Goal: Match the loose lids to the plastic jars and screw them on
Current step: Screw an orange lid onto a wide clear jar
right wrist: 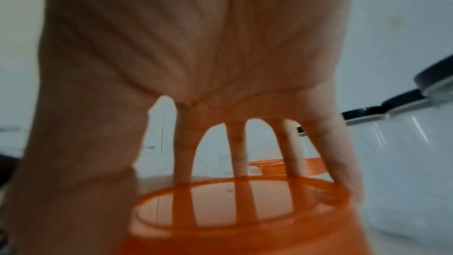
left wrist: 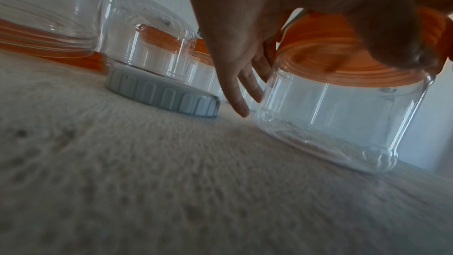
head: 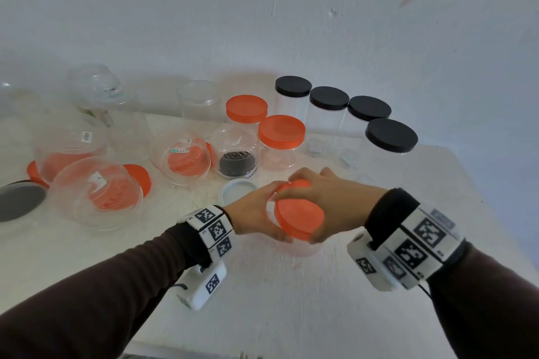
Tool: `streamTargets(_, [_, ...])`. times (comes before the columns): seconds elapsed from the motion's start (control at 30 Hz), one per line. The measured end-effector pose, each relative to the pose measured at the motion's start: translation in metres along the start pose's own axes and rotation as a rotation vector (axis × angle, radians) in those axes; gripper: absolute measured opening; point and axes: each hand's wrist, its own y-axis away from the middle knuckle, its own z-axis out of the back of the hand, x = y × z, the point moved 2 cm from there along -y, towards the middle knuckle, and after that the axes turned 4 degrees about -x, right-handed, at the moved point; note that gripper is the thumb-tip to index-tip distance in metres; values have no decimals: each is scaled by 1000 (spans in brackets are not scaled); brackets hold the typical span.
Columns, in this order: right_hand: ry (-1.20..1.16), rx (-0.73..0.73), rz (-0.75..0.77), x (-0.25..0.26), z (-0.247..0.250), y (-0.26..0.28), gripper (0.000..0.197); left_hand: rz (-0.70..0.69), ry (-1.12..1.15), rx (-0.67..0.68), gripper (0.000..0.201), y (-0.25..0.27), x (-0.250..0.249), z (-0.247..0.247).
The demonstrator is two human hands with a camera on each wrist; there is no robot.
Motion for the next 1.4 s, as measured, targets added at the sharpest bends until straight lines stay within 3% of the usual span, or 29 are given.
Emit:
streamTargets(0.17, [119,-179,-210,7,-7,-5,85,12,-18,7,98,1,0,2])
streamTargets(0.23, [70,-157,-158,3,-5,-4,85,19,-22,1,96,1,0,2])
streamTargets(0.37, [-89,53,28,-4,-1,0,89,4,-16,-5,98,0,1,1])
streamTargets(0.67, [97,-220,-142,2,-10,-7,86,6,56,20,107,0,3,0])
streamTargets(0.77, [70,-172,-114,1,-11,-6,87,7,53,23,106,1,2,2])
streamTargets(0.93, [-10,25,77,-1,-2,-6,88,2,49,25,95,-1,3,2])
streamTargets(1.17, [101,-132,42,-5,-1,-9,86,2,69,6,105,0,2,-1])
streamTargets(1.4, [115,-225,-27,-3,-7,-8,90,19,79,10,94,0,2,2])
